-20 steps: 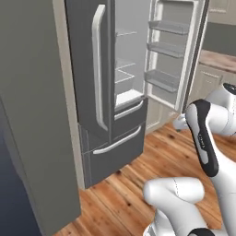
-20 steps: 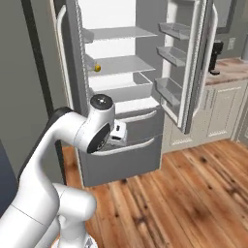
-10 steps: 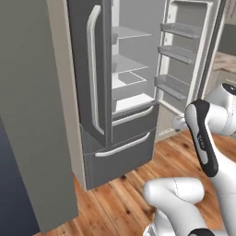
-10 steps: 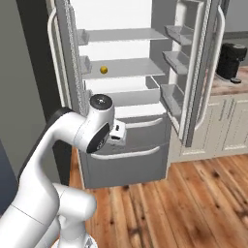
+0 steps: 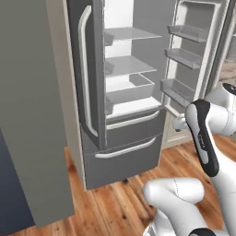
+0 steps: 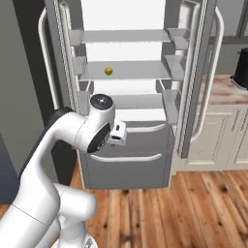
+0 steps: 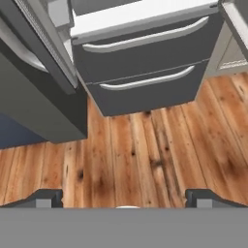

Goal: Take the cheese, chicken drumstick, and lemon from the fridge and place them on the plate on the dining counter to create an appetizer plate.

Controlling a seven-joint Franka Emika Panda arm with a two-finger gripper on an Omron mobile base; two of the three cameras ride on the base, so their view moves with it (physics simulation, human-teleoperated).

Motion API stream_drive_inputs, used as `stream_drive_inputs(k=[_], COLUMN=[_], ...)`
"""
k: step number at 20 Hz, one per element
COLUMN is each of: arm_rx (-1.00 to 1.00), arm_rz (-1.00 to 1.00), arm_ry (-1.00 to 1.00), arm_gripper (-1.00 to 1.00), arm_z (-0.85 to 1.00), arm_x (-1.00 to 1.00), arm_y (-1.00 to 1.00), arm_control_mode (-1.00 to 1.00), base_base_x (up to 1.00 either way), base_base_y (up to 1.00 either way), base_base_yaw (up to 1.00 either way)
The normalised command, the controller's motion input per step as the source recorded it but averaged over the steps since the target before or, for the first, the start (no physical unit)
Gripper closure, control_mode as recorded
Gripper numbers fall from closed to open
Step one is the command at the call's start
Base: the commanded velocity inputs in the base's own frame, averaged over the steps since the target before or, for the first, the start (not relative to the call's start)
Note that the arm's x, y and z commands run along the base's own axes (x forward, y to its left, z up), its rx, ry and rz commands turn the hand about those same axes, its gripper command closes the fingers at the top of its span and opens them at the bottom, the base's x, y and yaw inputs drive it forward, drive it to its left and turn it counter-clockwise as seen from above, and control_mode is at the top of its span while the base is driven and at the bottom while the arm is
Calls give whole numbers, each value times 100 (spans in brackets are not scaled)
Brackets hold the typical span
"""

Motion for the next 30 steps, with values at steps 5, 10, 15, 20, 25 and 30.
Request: stream_drive_inputs(k=[5,10,15,20,25,30], arm_rx=[0,0,0,0,0,0], arm_rz=[0,0,0,0,0,0], arm_ry=[0,0,0,0,0,0], arm_gripper=[-100,-100,-100,-100,-100,-100], arm_z=[0,0,0,0,0,0], arm_x=[0,0,0,0,0,0], arm_y=[0,0,0,0,0,0], arm_control_mode=[100,100,100,100,100,100], base_base_x=[28,26,22,23,35,47], base_base_y=[-43,-48,-54,-50,-39,-34], base_base_yaw=[31,32,33,33,32,29])
